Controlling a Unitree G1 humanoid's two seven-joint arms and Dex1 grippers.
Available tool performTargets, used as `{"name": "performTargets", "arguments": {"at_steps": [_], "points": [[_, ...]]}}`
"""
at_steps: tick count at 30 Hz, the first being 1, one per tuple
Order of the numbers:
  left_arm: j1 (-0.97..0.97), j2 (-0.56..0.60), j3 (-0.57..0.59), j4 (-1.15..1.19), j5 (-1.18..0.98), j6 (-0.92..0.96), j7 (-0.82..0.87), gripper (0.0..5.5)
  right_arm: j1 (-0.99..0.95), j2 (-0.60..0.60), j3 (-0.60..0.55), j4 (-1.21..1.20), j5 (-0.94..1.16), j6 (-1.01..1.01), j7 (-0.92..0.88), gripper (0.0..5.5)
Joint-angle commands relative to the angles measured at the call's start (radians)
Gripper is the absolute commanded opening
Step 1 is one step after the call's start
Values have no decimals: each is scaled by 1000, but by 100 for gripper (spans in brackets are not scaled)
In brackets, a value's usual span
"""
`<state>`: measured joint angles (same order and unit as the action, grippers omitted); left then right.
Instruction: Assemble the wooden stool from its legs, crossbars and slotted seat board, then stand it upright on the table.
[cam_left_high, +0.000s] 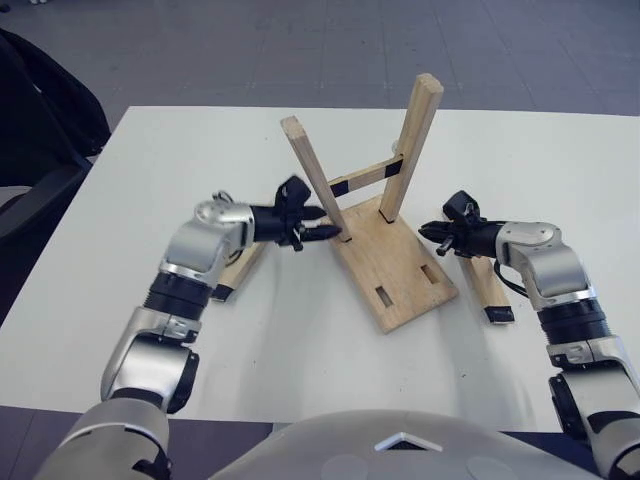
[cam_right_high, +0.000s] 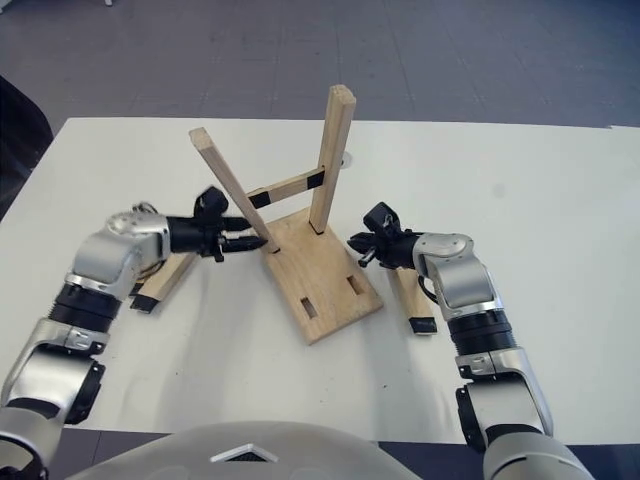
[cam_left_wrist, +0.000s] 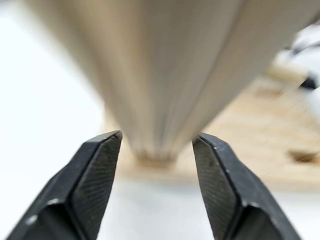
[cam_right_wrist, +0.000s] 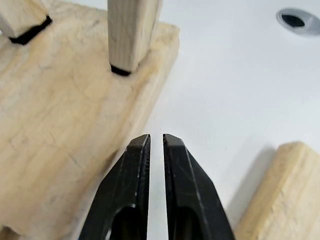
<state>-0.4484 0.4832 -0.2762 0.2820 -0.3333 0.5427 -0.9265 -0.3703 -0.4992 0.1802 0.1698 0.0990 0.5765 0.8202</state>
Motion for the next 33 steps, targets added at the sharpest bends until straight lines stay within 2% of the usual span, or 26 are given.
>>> {"name": "performTargets", "arguments": {"at_steps": [1,4,9,11,13,15,18,24,26,29,31,33], "points": [[-19,-34,85,-29,-42,-23,-3,329,21,-43,35,-17,-12,8,45,46],[12,15,115,-75,-37,11,-11,333,52,-79,57,-44,-8,5,89,46],[174,185,59,-263,37,133,-14,333,95,-130,90,-85,-1,-4,158,46],[208,165,63,-314,57,169,57,333,103,-153,91,-119,25,4,202,46],[207,70,82,-315,65,203,171,333,115,-168,87,-165,62,20,249,46],[206,-20,110,-303,69,200,276,333,114,-136,81,-221,120,74,268,46],[202,-58,213,-343,51,228,378,333,108,-73,89,-245,141,112,218,46],[193,132,396,-440,30,368,386,333,133,-7,58,-251,142,121,100,46],[65,134,515,-433,-35,417,417,333,134,-20,39,-216,127,104,72,46],[-325,12,690,-282,-155,377,573,318,118,-25,20,-160,109,70,35,46],[-521,-73,720,-196,-202,370,660,292,102,0,16,-143,105,63,5,46],[-624,-137,670,-121,-191,371,704,258,95,19,31,-148,99,57,-12,46]]}}
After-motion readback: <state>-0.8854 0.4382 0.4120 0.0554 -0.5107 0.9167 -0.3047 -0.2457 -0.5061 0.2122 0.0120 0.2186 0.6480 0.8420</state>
